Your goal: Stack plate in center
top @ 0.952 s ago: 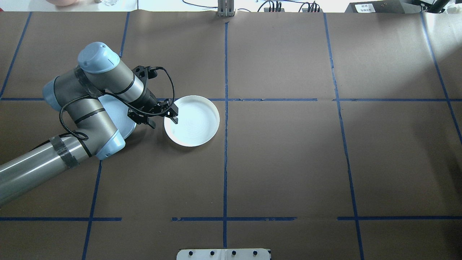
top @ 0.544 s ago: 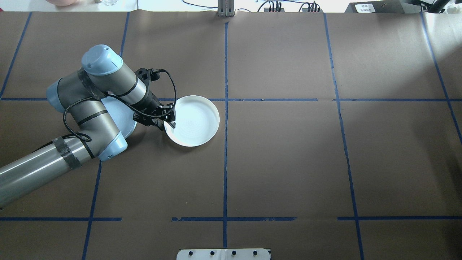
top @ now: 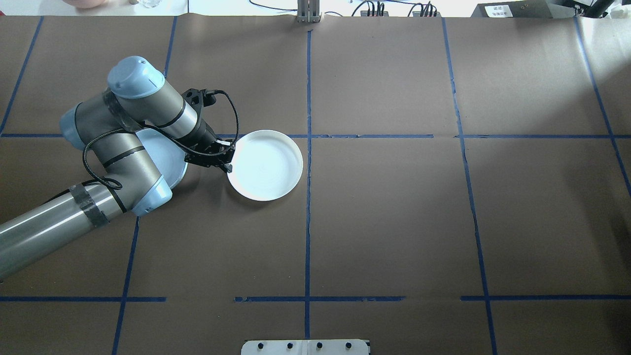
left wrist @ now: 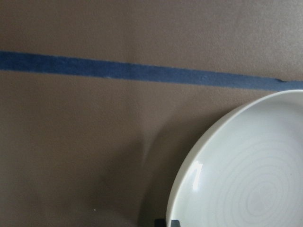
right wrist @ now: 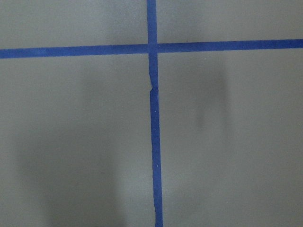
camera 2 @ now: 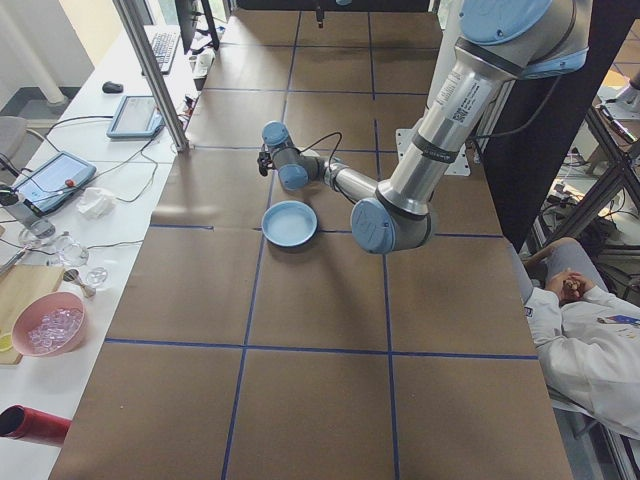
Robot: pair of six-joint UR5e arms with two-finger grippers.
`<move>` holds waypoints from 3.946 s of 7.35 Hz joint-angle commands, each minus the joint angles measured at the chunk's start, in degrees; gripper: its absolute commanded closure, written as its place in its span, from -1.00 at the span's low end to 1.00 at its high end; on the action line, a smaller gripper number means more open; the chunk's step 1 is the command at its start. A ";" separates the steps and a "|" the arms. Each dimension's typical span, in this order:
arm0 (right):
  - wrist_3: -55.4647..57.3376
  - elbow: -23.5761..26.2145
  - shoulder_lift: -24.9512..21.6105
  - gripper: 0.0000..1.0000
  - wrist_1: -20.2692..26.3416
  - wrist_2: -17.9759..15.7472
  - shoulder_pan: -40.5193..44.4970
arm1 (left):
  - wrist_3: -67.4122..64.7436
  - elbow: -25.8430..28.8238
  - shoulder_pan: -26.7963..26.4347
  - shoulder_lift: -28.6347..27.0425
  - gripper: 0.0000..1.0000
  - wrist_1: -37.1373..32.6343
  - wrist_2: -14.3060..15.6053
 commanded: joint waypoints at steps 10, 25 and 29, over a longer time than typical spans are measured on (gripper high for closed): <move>0.00 0.02 0.00 -1.00 0.00 0.00 -0.03 | 17.36 -8.85 -15.97 20.48 1.00 0.79 -9.36; 0.00 0.02 0.00 -1.00 0.00 0.00 0.06 | 18.25 -6.73 -14.65 19.61 0.76 2.11 -9.18; 0.00 0.02 0.00 -1.00 0.00 0.00 0.06 | 20.94 -6.74 -15.18 19.95 -1.00 2.20 -7.53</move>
